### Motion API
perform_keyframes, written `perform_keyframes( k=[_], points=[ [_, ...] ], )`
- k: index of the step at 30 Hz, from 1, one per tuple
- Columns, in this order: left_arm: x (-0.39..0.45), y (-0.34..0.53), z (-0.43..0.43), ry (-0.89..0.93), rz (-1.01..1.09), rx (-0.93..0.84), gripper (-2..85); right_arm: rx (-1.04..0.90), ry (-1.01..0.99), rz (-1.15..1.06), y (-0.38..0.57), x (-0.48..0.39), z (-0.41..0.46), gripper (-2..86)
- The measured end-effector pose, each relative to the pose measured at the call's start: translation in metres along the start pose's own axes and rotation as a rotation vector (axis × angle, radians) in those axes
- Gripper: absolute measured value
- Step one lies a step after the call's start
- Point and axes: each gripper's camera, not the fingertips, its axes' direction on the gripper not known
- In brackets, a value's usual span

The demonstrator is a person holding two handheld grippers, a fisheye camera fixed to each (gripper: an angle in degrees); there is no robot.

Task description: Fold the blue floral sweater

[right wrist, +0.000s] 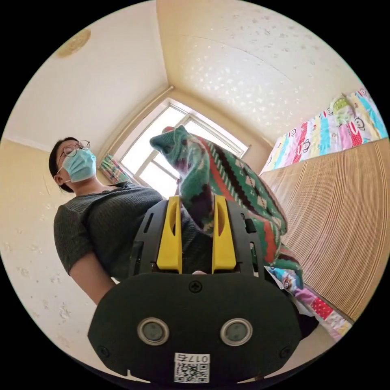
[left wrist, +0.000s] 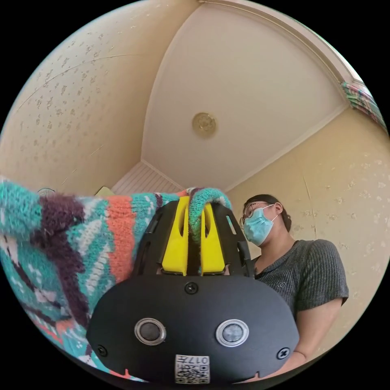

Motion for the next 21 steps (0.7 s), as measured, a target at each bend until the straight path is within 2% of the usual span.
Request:
perform_keyframes(
  k=[1,3,6,10,13,15,17,21],
  points=[
    [0.004,0.000,0.003,-0.007,0.007,-0.007,4.1,0.018,-0.062,0.015,0.000,0.012,0.014,11.0],
    [0.023,0.002,0.015,-0.062,0.050,-0.041,4.1,-0.008,-0.061,0.075,-0.007,0.026,0.038,10.2],
    [0.049,0.001,0.023,-0.160,0.120,-0.064,4.1,-0.249,0.159,0.105,-0.029,0.025,0.088,8.9],
    [0.080,-0.004,0.028,-0.292,0.206,-0.064,4.1,-0.287,0.237,0.020,-0.055,0.001,0.125,12.7],
    [0.110,-0.007,0.035,-0.476,0.292,-0.035,4.1,-0.330,0.250,-0.128,-0.061,-0.028,0.146,15.9],
    [0.130,-0.004,0.040,-0.666,0.340,0.055,4.2,-0.391,0.236,-0.217,-0.060,-0.049,0.164,17.0],
    [0.139,-0.003,0.047,-0.739,0.370,0.083,4.3,-0.436,0.243,-0.269,-0.059,-0.068,0.184,17.5],
    [0.151,0.006,0.078,-0.803,0.431,0.137,4.4,-0.517,0.444,-0.315,-0.059,-0.098,0.236,17.6]
  ],
)
